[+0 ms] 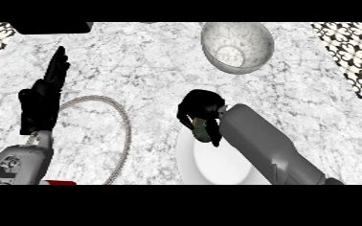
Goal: Pick the squash from the plate and place it in the bowl
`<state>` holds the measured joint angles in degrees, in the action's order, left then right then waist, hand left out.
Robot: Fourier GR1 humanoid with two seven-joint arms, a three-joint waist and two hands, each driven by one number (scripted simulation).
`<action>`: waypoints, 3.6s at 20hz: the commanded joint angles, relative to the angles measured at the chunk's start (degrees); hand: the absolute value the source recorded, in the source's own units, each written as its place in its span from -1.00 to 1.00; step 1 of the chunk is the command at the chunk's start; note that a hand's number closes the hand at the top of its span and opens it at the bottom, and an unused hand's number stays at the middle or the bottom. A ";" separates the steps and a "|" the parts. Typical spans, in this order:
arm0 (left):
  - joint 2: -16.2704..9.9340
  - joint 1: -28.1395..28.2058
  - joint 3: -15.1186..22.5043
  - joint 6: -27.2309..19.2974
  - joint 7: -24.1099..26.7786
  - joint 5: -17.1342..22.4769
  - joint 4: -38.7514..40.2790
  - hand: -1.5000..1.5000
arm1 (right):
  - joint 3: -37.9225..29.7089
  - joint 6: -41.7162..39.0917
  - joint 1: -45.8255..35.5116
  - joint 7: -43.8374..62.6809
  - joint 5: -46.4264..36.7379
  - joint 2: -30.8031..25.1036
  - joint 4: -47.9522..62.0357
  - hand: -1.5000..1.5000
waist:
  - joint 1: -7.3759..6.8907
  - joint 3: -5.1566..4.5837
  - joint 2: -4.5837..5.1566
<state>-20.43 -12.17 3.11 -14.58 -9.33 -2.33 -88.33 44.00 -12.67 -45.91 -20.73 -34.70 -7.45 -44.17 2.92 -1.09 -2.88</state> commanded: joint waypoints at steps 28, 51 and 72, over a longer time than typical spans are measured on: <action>1.69 1.07 -1.53 2.61 1.17 -0.86 -2.35 0.00 | -25.65 27.27 7.97 53.98 0.36 1.50 -44.03 1.00 | -3.24 1.10 2.94; 4.34 -3.51 -0.03 4.69 -1.09 -2.43 -2.68 0.00 | -48.19 44.08 -12.13 17.07 -1.02 -9.33 18.32 1.00 | -6.56 1.21 4.51; 5.34 -2.65 0.09 4.07 -1.16 -4.58 -2.88 0.00 | -66.54 23.69 -15.27 -6.26 17.96 -17.17 30.91 -1.00 | -6.21 1.25 4.14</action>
<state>-14.88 -16.00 3.26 -10.85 -9.91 -6.82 -90.14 -19.63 16.00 -60.66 -25.55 -19.60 -21.37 -15.02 -3.63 0.18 1.56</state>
